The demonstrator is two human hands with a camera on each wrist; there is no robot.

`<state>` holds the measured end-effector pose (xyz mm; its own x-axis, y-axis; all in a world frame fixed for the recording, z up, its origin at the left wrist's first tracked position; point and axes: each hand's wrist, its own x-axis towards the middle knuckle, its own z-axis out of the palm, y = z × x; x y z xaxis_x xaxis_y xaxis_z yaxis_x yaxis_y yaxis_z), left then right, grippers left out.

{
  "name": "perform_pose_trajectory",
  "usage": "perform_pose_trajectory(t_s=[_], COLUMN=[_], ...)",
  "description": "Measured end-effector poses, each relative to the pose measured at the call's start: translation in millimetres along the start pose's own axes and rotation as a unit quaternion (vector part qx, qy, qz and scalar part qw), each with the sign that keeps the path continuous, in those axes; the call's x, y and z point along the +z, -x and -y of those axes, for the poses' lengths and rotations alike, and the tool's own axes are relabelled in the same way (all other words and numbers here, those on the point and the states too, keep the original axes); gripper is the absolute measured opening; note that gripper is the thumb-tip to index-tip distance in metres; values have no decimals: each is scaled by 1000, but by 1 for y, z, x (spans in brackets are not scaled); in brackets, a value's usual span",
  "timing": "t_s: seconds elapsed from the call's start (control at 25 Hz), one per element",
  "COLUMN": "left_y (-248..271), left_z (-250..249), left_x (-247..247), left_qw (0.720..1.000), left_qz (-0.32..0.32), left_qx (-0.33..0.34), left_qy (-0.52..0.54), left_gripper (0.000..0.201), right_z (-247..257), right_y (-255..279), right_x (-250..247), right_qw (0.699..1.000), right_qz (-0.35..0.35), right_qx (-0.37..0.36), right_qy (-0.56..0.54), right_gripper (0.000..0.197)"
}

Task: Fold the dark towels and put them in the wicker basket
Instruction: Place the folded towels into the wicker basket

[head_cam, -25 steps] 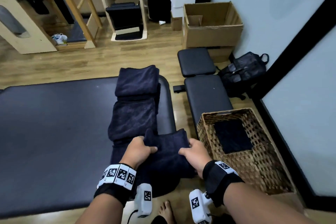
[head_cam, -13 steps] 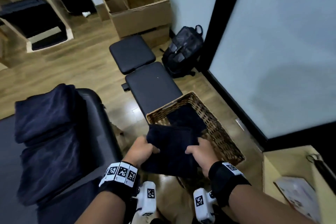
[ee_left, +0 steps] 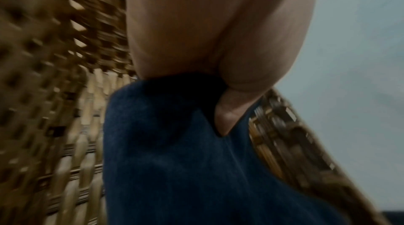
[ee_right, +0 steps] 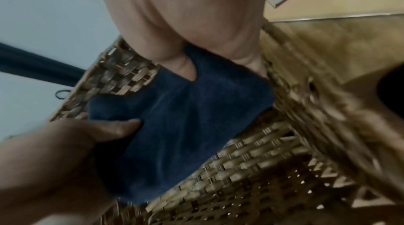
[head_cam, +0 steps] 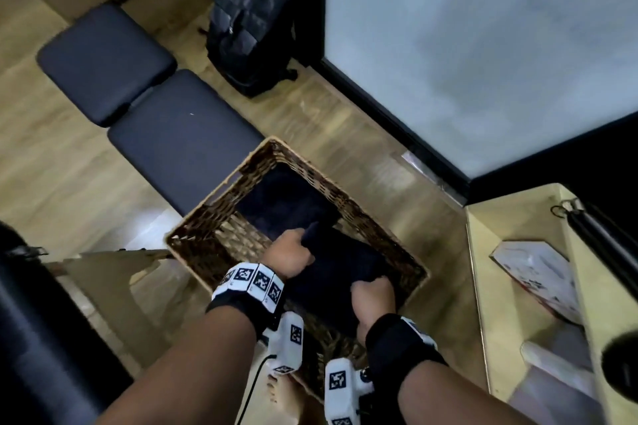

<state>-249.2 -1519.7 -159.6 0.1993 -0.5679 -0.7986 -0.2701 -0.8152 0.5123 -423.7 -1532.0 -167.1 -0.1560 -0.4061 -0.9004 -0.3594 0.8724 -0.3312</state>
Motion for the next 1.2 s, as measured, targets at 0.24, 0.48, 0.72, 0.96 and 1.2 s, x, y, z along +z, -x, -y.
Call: perform_pose_trajectory(t_s=[0.24, 0.48, 0.72, 0.96, 1.2], left_y=[-67, -78, -68, -98, -61], left_z=[1, 16, 17, 13, 9], left_x=[26, 41, 47, 47, 18], left_qw=[998, 973, 926, 934, 972], left_qz=[58, -55, -68, 68, 7], left_qx=[35, 58, 226, 123, 90], left_qy=[16, -217, -295, -328, -216], left_gripper=[42, 58, 38, 68, 40], right_z=[-11, -2, 7, 12, 36], right_y=[-44, -65, -33, -60, -34], right_x=[11, 21, 24, 36, 18], right_qw=[991, 993, 993, 998, 991], right_qz=[-94, -68, -90, -4, 88], right_qx=[39, 90, 70, 34, 57], right_qy=[-90, -35, -26, 44, 81], right_gripper=[50, 40, 53, 54, 35])
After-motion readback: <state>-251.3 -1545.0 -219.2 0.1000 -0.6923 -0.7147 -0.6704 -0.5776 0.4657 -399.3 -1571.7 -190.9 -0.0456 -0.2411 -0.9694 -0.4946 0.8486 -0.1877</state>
